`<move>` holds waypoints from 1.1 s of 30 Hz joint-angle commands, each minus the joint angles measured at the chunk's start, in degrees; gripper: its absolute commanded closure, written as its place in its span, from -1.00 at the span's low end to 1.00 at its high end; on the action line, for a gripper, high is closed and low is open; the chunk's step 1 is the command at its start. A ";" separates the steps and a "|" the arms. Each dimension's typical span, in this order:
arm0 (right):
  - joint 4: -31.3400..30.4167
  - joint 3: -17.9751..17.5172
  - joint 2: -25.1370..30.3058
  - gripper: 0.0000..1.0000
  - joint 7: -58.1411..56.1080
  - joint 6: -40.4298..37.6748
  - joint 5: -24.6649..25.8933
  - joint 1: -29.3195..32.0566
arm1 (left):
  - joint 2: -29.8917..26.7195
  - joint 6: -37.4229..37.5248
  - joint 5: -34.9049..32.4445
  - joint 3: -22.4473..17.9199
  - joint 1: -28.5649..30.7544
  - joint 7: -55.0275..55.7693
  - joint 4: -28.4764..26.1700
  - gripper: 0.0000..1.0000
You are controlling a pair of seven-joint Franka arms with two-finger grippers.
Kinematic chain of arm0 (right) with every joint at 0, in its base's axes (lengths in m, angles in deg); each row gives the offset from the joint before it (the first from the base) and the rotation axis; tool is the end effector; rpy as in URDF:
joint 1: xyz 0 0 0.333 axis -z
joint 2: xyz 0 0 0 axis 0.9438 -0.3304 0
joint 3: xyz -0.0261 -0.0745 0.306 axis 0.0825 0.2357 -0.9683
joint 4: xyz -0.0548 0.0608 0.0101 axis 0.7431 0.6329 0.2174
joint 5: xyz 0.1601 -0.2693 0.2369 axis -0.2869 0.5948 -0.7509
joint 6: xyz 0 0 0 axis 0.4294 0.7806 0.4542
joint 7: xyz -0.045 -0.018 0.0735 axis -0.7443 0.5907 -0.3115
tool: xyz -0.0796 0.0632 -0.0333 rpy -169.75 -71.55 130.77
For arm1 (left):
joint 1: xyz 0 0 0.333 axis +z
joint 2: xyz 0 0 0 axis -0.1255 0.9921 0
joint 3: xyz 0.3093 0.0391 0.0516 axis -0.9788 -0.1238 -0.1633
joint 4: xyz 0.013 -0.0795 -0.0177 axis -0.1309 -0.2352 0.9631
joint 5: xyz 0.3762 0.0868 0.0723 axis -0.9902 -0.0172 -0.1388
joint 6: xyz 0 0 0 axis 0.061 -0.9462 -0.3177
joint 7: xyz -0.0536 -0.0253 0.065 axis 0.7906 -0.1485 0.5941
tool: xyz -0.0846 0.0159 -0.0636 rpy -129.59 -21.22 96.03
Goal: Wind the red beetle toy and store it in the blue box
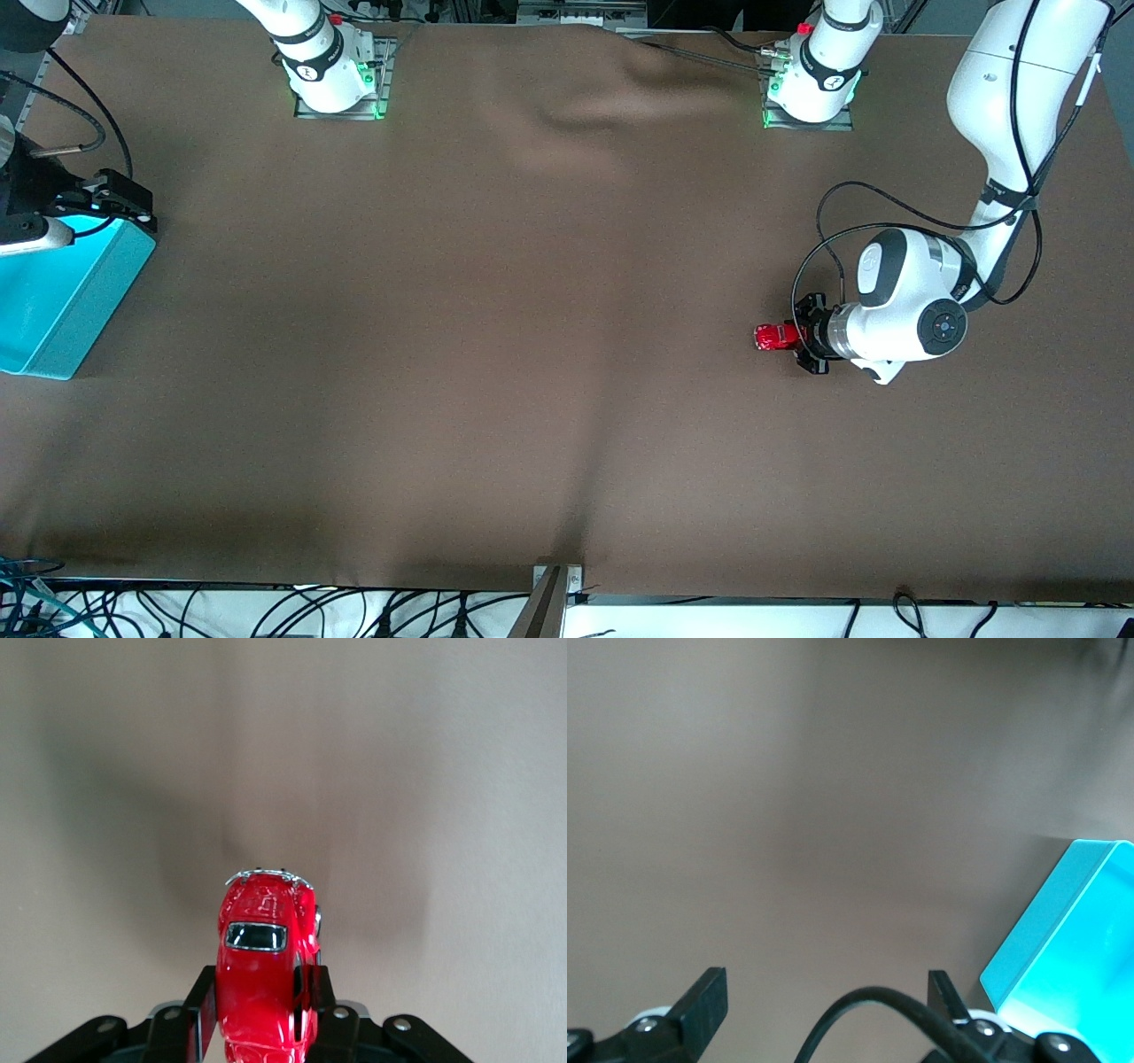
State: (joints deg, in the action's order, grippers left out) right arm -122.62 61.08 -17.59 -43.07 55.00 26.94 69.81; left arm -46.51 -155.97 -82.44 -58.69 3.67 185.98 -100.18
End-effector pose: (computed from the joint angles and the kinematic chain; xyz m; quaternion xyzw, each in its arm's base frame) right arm 0.5733 -0.0015 0.5957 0.9946 0.1008 -0.0135 0.0227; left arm 0.6097 -0.0784 0.1960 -0.6674 -0.7276 0.1556 0.0294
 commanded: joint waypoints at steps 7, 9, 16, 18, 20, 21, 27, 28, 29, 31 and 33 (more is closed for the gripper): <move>1.38 -0.03 -0.47 -1.00 -0.14 -0.39 -0.77 0.29 | 0.71 -0.79 -3.02 0.20 -0.07 0.83 -0.39 1.00; 1.38 -0.03 -0.47 -1.00 -0.05 -0.39 -0.77 0.29 | 0.71 -0.70 -3.02 0.29 -0.16 -0.22 -0.39 1.00; 1.38 -0.12 -0.47 -1.00 0.04 -0.31 -0.86 0.20 | 0.71 -0.70 -3.02 0.38 -0.25 -1.37 -0.39 1.00; 1.38 -0.12 -0.47 -1.00 0.04 -0.31 -0.86 0.29 | 0.71 -0.70 -3.20 0.38 -0.60 -1.89 -0.48 1.00; 1.38 -0.12 -0.47 -1.00 0.04 -0.31 -0.86 0.20 | 0.71 -0.70 -3.29 0.38 -0.69 -3.04 -0.48 1.00; 1.38 -0.12 -0.47 -1.00 0.04 -0.31 -0.86 0.20 | 0.80 -0.70 -3.37 0.38 -0.77 -3.48 -0.48 1.00; 1.38 -0.03 -0.47 -1.00 0.04 -0.31 -0.86 0.20 | 0.97 -0.62 -3.37 0.38 -1.21 -3.66 -0.48 1.00; 1.38 -0.03 -0.47 -1.00 0.04 -0.31 -0.86 0.29 | 1.06 -0.62 -3.37 0.29 -1.21 -3.66 -0.48 1.00; 1.38 -0.03 -0.47 -1.00 0.04 -0.31 -0.86 0.29 | 1.15 -0.62 -3.37 0.38 -1.21 -3.66 -0.48 1.00; 1.38 -0.12 -0.47 -1.00 0.04 -0.31 -0.86 0.29 | 1.59 -0.62 -3.29 0.38 -1.39 -3.39 -0.48 1.00; 1.38 -0.12 -0.47 -1.00 0.04 -0.31 -0.86 0.29 | 2.03 -0.62 -3.29 0.29 -1.39 -3.22 -0.48 1.00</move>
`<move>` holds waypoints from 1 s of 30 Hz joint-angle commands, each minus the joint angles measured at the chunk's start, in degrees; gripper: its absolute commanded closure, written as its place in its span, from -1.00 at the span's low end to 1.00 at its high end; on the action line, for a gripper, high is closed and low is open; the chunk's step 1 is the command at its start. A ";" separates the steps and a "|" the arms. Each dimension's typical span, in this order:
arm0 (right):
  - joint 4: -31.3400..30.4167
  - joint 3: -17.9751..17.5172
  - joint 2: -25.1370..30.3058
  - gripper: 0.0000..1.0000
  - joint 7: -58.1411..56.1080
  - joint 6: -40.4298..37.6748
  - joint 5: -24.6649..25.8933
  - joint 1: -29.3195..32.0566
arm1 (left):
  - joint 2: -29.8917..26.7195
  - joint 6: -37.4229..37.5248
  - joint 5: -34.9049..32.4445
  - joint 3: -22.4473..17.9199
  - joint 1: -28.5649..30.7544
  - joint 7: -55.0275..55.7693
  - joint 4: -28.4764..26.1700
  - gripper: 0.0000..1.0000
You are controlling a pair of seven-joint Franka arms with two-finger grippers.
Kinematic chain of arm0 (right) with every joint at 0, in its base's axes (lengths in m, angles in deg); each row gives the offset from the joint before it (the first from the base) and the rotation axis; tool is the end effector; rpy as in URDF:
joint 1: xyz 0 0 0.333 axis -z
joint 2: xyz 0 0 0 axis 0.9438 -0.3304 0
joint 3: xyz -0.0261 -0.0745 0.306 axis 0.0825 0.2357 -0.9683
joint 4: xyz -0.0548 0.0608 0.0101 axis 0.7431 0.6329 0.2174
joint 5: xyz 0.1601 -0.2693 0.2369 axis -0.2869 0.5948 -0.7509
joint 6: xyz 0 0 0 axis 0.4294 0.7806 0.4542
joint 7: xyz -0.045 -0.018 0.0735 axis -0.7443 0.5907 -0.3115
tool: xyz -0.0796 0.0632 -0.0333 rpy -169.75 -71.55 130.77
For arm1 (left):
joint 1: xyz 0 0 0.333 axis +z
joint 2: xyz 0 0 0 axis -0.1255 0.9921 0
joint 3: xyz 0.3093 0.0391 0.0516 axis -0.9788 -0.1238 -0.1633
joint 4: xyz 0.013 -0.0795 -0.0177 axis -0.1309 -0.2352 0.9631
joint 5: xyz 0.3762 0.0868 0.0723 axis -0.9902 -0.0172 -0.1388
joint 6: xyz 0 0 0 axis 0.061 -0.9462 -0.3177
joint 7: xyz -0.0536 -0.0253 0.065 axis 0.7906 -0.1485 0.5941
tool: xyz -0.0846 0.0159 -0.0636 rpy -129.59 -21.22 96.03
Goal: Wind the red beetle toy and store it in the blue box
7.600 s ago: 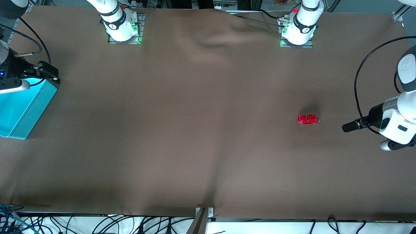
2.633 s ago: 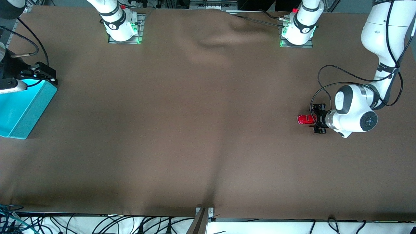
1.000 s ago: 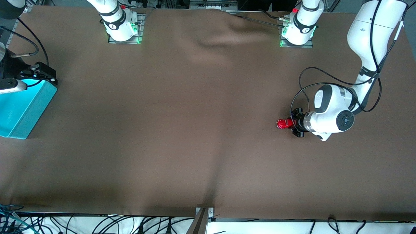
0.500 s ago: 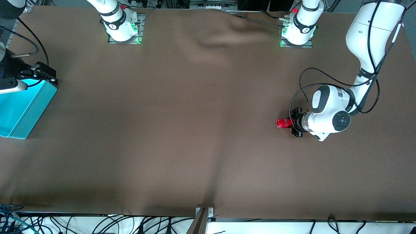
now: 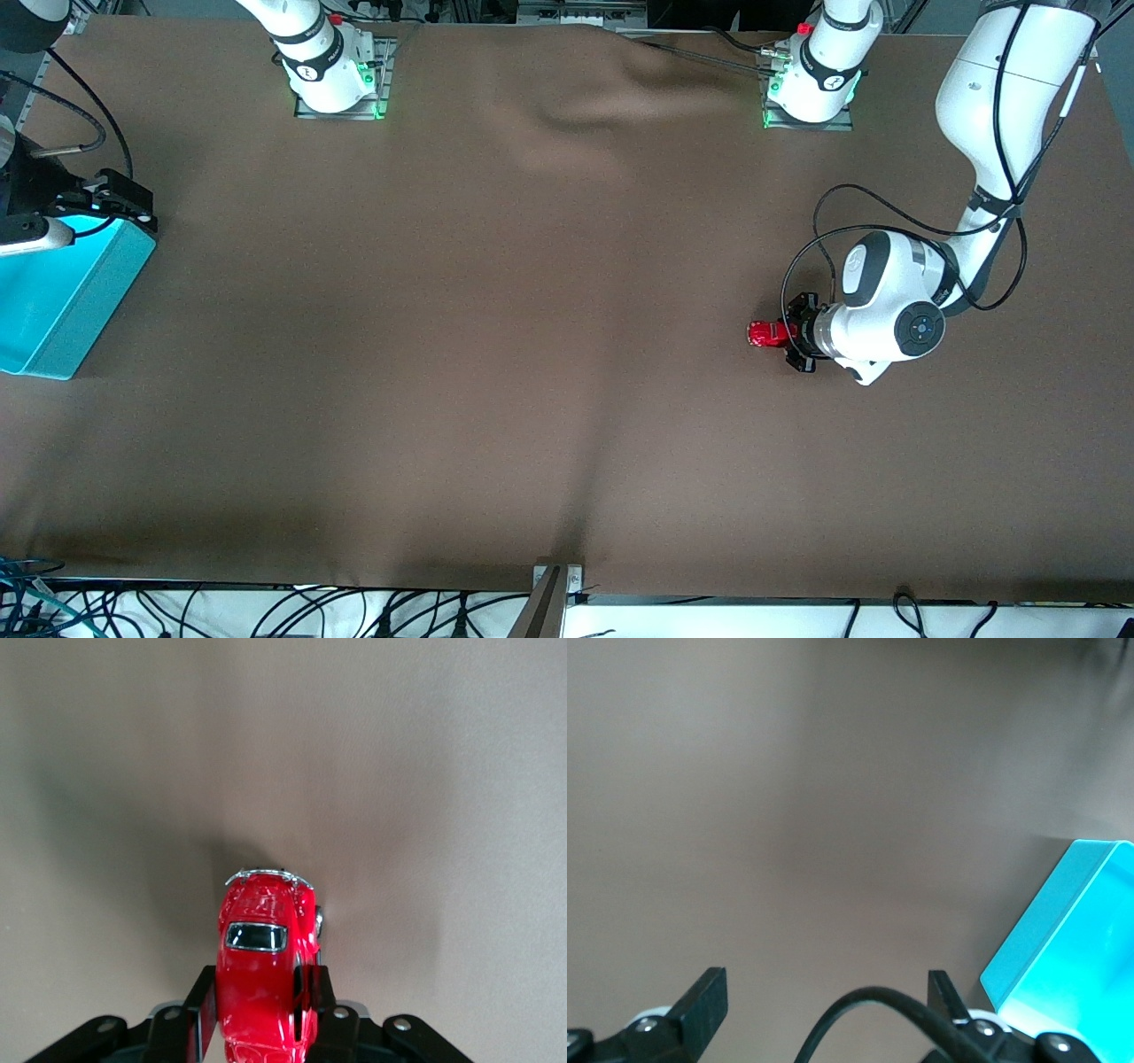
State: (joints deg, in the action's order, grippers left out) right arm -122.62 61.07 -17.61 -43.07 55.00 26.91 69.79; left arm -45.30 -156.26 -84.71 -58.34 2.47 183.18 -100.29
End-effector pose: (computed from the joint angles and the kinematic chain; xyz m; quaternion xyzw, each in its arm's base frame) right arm 0.5734 -0.0011 0.5955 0.9945 0.1010 -0.0136 0.0224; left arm 0.6046 -0.0938 0.1837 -0.7033 -0.6932 0.1524 0.0391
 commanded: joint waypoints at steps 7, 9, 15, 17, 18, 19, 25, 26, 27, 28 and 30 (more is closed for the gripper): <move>1.38 -0.12 -0.46 -1.00 0.04 -0.31 -0.83 0.30 | 1.17 -0.33 -1.02 -0.76 0.51 -0.42 -0.37 1.00; 1.38 -0.12 -0.46 -1.00 0.04 -0.31 -0.83 0.30 | 1.17 -0.33 -1.02 -1.46 0.51 -0.24 -0.28 1.00; 1.38 -0.12 -0.46 -1.00 0.04 -0.31 -0.83 0.30 | 1.17 -0.33 -1.02 -3.04 0.60 -0.15 -0.19 1.00; 1.38 -0.12 -0.46 -1.00 0.04 -0.31 -0.83 0.30 | 1.17 -0.33 -1.02 -3.48 0.60 -0.41 -0.19 1.00; 1.38 -0.12 -0.46 -1.00 0.04 -0.31 -0.83 0.30 | 1.17 -0.33 -1.02 -3.66 0.60 -0.50 -0.19 1.00; 1.38 -0.03 -0.46 -1.00 0.04 -0.31 -0.83 0.30 | 1.17 -0.33 -1.02 -3.92 0.60 -0.50 -0.19 1.00; 1.38 -0.12 -0.46 -1.00 0.04 -0.31 -0.83 0.30 | 1.17 -0.24 -0.84 -5.06 0.60 0.46 -0.02 1.00; 1.38 -0.12 -0.46 -1.00 0.04 -0.31 -0.83 0.21 | 1.17 -0.24 -0.93 -5.24 0.69 0.55 -0.10 1.00; 1.38 -0.03 -0.46 -1.00 0.04 -0.31 -0.83 0.30 | 1.17 -0.24 -0.93 -5.33 0.86 0.55 -0.02 1.00; 1.38 -0.12 -0.46 -1.00 0.04 -0.31 -0.83 0.30 | 1.17 -0.24 -0.93 -5.33 1.21 0.46 -0.02 1.00; 1.38 -0.12 -0.46 -1.00 0.04 -0.31 -0.83 0.30 | 1.17 -0.24 -0.93 -5.33 1.74 0.11 0.07 1.00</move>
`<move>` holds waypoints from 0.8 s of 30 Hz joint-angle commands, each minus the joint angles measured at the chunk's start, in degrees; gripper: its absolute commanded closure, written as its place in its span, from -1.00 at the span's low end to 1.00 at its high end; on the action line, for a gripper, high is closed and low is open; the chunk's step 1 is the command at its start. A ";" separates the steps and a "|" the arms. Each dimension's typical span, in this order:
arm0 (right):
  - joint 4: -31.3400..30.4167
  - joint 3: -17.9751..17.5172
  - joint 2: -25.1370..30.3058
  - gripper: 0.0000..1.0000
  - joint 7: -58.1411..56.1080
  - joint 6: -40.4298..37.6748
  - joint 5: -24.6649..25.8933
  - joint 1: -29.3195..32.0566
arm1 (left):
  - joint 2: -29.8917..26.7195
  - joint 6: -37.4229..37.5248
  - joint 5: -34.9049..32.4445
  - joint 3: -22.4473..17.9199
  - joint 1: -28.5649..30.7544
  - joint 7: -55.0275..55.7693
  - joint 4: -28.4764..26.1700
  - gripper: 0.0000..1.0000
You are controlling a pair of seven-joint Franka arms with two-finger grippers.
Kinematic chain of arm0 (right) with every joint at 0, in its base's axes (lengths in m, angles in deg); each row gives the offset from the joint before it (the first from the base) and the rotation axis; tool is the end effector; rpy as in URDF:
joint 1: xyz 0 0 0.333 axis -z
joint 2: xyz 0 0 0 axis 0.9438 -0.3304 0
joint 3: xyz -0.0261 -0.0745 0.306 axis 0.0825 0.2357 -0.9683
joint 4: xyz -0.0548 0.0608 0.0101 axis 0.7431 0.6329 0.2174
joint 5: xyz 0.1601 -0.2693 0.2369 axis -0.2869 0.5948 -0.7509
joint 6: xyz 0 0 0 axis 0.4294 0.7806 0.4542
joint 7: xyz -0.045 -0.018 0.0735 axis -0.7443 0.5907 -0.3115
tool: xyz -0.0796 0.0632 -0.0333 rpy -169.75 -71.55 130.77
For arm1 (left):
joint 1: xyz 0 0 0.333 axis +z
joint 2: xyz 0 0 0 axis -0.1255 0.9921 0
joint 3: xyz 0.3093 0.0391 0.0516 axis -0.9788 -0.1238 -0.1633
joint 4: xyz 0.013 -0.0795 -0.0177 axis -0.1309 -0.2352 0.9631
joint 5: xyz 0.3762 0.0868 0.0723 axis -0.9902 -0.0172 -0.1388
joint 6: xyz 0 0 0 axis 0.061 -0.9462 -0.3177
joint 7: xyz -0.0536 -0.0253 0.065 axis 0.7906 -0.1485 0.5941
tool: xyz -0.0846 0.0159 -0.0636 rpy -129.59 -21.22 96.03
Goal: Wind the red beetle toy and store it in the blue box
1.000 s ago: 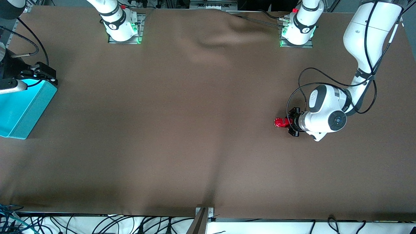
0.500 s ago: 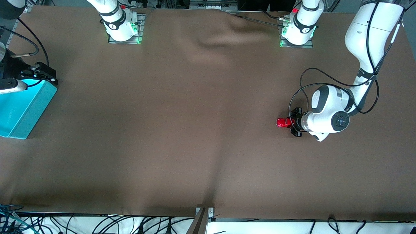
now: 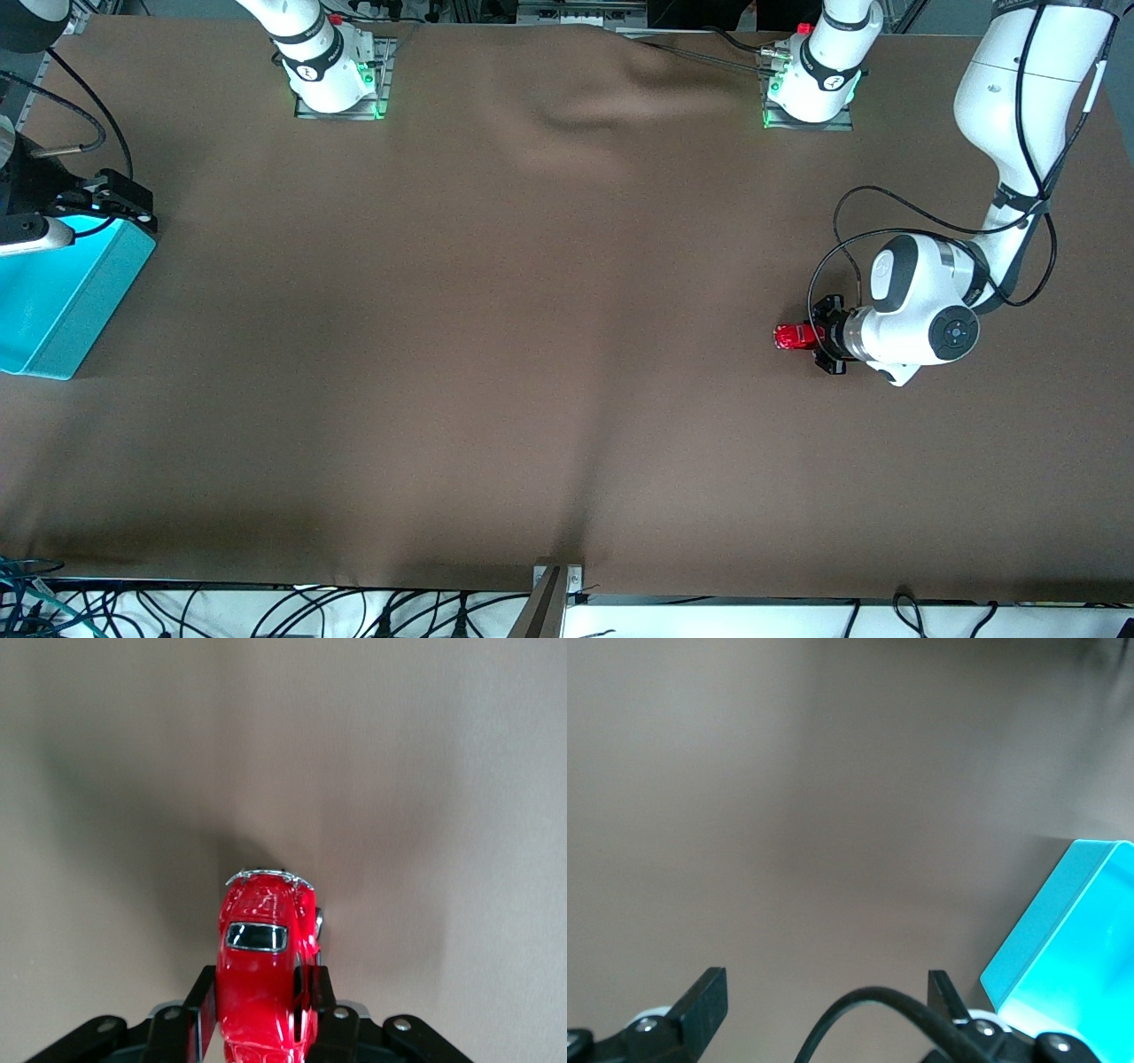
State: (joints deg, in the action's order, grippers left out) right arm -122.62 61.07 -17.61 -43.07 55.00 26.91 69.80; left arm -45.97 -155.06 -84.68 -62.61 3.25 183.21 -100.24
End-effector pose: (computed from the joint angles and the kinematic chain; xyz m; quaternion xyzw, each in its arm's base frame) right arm 0.5734 -0.0012 0.5955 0.9945 0.1009 -0.0136 0.0224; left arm 0.6079 -0.0419 0.1823 -0.6756 -0.7211 0.1435 0.0549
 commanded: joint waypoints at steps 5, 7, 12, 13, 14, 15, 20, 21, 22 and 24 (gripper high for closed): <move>1.38 -0.03 -0.46 -1.00 0.04 -0.31 -0.83 0.30 | 1.75 -1.35 -1.04 -1.06 1.66 -0.88 0.11 1.00; 1.38 -0.12 -0.46 -1.00 0.04 -0.39 -0.83 0.21 | 1.75 -1.35 -1.13 -1.06 1.84 -1.41 0.11 1.00; 1.38 -0.12 -0.46 -1.00 0.04 -0.39 -0.83 0.30 | 1.75 -1.35 -1.22 -1.33 2.37 -3.08 0.02 1.00; 1.38 -0.12 -0.46 -1.00 0.04 -0.39 -0.83 0.21 | 1.75 -1.35 -1.31 -1.33 2.54 -3.52 0.02 1.00; 1.38 -0.03 -0.46 -1.00 0.04 -0.39 -0.83 0.21 | 1.75 -1.35 -1.57 -1.33 2.63 -3.87 0.11 1.00; 1.38 -0.12 -0.46 -1.00 0.04 -0.39 -0.83 0.21 | 1.75 -1.35 -2.01 -1.33 2.89 -4.22 0.11 1.00; 1.38 -0.03 -0.46 -1.00 0.04 -0.39 -0.74 0.21 | 1.75 -1.35 -3.24 -1.24 3.78 -7.03 0.02 1.00; 1.38 -0.12 -0.46 -1.00 0.04 -0.39 -0.83 0.21 | 1.75 -1.35 -3.24 -1.24 3.86 -8.08 0.11 1.00; 1.38 -0.12 -0.46 -1.00 0.04 -0.39 -0.74 0.21 | 1.75 -1.35 -3.24 -1.24 3.95 -8.70 0.02 1.00; 1.38 -0.12 -0.46 -1.00 0.04 -0.39 -0.83 0.21 | 1.75 -1.35 -3.24 -1.24 4.30 -9.41 0.02 1.00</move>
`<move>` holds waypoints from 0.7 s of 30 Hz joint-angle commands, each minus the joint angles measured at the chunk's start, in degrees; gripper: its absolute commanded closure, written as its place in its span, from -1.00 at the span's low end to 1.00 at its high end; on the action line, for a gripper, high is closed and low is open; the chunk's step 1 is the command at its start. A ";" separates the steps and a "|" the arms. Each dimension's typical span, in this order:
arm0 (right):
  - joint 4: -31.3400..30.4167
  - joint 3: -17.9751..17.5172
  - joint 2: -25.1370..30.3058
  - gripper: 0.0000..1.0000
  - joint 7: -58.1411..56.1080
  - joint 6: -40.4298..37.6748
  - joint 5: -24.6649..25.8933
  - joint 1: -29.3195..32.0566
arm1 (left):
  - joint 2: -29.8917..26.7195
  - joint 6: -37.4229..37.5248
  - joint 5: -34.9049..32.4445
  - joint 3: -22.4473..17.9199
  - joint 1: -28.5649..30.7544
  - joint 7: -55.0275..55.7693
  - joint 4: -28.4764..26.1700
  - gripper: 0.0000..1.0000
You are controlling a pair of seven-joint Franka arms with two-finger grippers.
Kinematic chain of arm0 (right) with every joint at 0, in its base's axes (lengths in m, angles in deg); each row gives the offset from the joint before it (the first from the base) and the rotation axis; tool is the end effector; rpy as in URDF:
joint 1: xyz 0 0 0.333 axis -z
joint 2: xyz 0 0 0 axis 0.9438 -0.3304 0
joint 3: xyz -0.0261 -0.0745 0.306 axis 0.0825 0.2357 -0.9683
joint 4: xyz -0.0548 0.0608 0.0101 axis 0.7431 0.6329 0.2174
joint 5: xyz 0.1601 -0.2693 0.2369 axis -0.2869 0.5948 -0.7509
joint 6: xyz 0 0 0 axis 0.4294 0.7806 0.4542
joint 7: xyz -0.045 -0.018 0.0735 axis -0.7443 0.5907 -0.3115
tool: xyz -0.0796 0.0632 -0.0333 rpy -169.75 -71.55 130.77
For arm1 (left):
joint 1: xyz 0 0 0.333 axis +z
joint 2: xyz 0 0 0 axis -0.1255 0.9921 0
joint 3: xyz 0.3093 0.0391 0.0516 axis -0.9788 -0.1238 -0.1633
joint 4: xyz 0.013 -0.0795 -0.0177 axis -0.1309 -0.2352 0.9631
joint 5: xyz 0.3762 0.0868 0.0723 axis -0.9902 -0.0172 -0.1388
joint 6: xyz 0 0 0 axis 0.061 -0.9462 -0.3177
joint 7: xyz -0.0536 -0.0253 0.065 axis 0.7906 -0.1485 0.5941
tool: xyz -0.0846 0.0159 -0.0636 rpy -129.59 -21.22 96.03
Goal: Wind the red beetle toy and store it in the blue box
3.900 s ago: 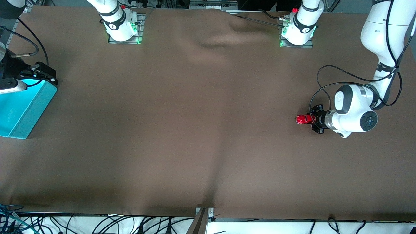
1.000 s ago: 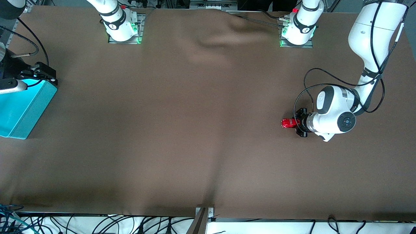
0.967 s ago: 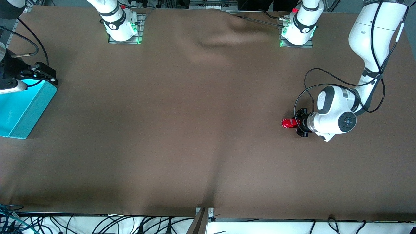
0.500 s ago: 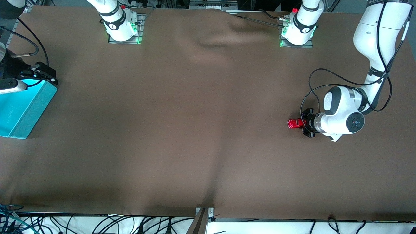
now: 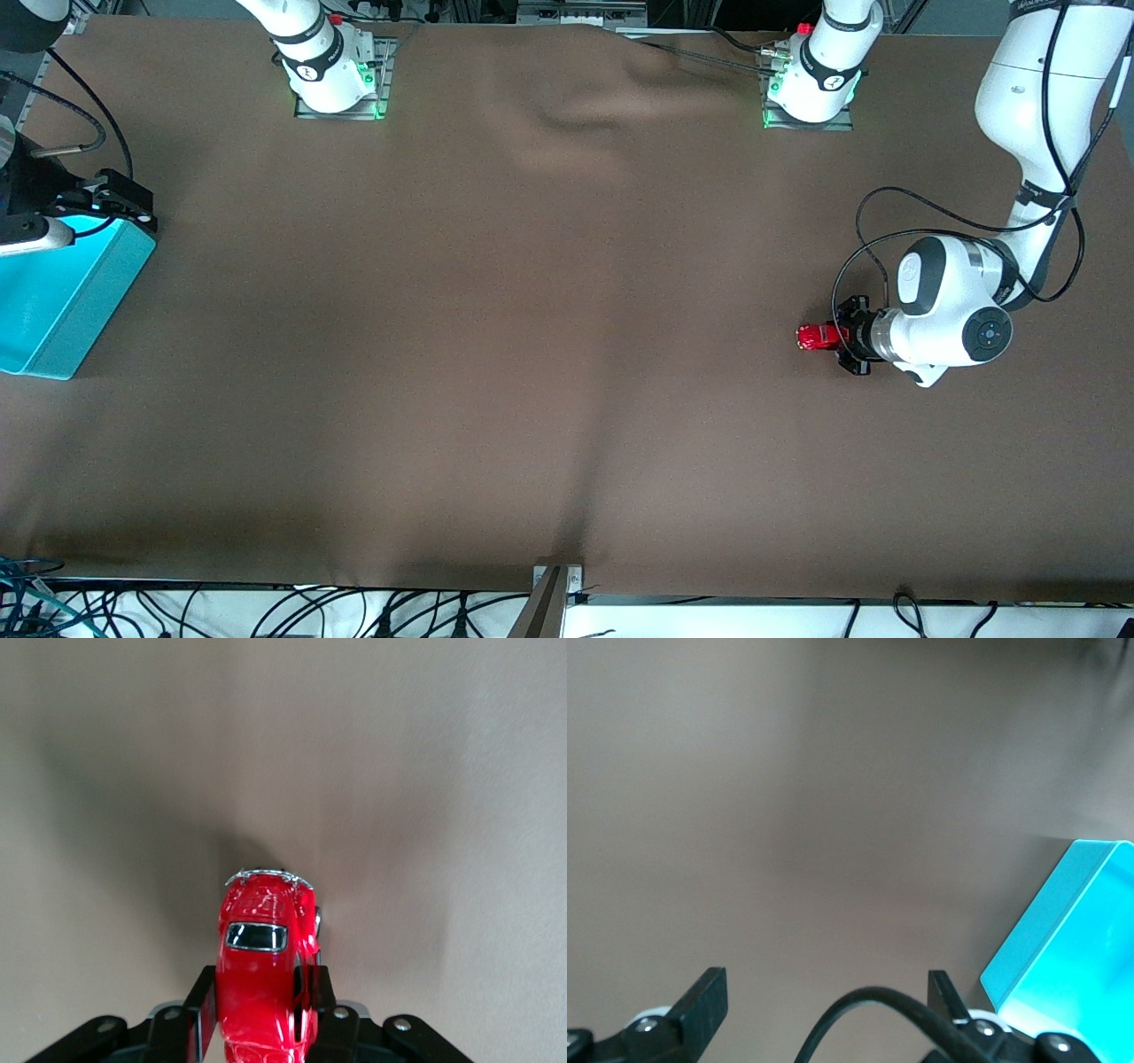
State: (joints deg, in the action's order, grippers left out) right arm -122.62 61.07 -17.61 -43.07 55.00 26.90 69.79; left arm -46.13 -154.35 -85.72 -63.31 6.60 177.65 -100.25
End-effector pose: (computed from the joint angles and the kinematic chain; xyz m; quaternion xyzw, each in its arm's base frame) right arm 0.5734 -0.0011 0.5955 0.9945 0.1010 -0.0136 0.0223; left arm 0.6079 0.0015 0.1821 -0.6901 -0.7072 0.1440 0.0540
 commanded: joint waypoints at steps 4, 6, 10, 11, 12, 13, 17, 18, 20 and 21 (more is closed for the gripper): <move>1.38 -0.12 -0.46 -1.00 0.04 -0.31 -0.82 0.21 | 1.91 -2.06 -2.20 -0.53 1.04 -5.60 0.03 1.00; 1.38 -0.12 -0.54 -1.00 0.04 -0.39 -0.82 0.21 | 1.91 -2.06 -2.20 -0.53 1.04 -6.31 0.11 1.00; 1.38 -0.12 -0.46 -1.00 0.04 -0.39 -0.82 0.30 | 1.91 -2.06 -2.20 -0.53 1.04 -6.31 0.11 1.00; 1.38 -0.12 -0.46 -1.00 0.04 -0.39 -0.82 0.21 | 1.91 -2.06 -2.20 -0.53 1.04 -6.31 0.03 1.00; 1.38 -0.12 -0.46 -1.00 0.04 -0.39 -0.82 0.21 | 1.91 -2.06 -2.20 -0.53 1.04 -6.31 0.03 1.00; 1.38 -0.12 -0.46 -1.00 0.04 -0.39 -0.82 0.21 | 1.91 -2.06 -2.20 -0.53 1.04 -6.40 0.03 1.00; 1.38 -0.12 -0.54 -1.00 0.04 -0.31 -0.82 0.21 | 1.91 -1.98 -2.20 -0.53 1.13 -5.96 0.03 1.00; 1.38 -0.12 -0.46 -1.00 0.04 -0.39 -0.82 0.21 | 1.91 -1.98 -2.20 -0.53 1.22 -6.05 0.03 1.00; 1.38 -0.12 -0.46 -1.00 0.04 -0.39 -0.82 0.21 | 1.91 -1.89 -2.20 -0.53 1.48 -6.05 0.03 1.00; 1.38 -0.12 -0.46 -1.00 0.04 -0.39 -0.82 0.30 | 1.91 -1.89 -2.20 -0.53 1.57 -6.05 0.03 1.00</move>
State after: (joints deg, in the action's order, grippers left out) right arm -122.62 61.07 -17.62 -43.07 55.00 26.88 69.79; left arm -46.14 -154.18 -85.94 -63.37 7.54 172.91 -100.25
